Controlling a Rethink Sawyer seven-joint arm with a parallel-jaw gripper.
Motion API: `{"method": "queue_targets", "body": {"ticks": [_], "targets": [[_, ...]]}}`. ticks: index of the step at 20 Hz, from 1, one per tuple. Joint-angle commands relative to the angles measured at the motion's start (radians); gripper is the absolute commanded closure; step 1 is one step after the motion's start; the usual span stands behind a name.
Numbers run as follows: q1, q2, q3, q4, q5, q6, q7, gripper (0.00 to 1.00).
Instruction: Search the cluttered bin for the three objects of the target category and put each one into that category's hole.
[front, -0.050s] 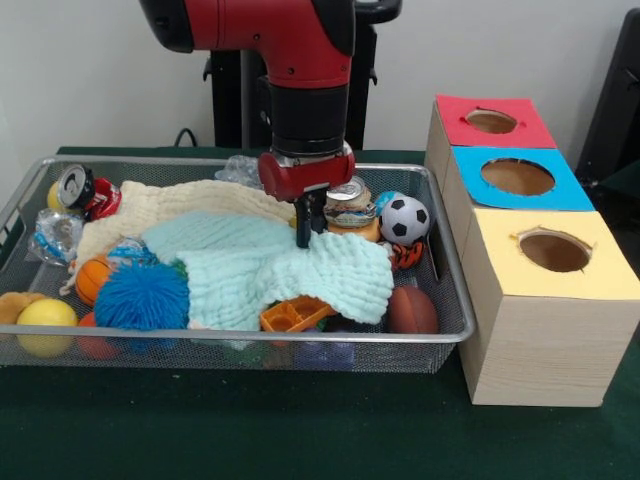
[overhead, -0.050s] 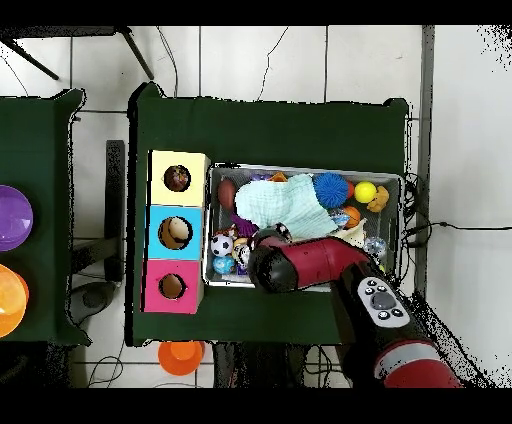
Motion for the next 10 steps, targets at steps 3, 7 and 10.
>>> {"method": "queue_targets", "body": {"ticks": [3,7,10], "targets": [[-0.151,-0.235,0.098,0.142,-0.015,0.259,-0.179,1.00],[-0.171,-0.281,0.142,0.146,0.012,0.342,-0.189,1.00],[-0.128,-0.290,0.123,0.120,-0.011,0.374,-0.143,1.00]]}}
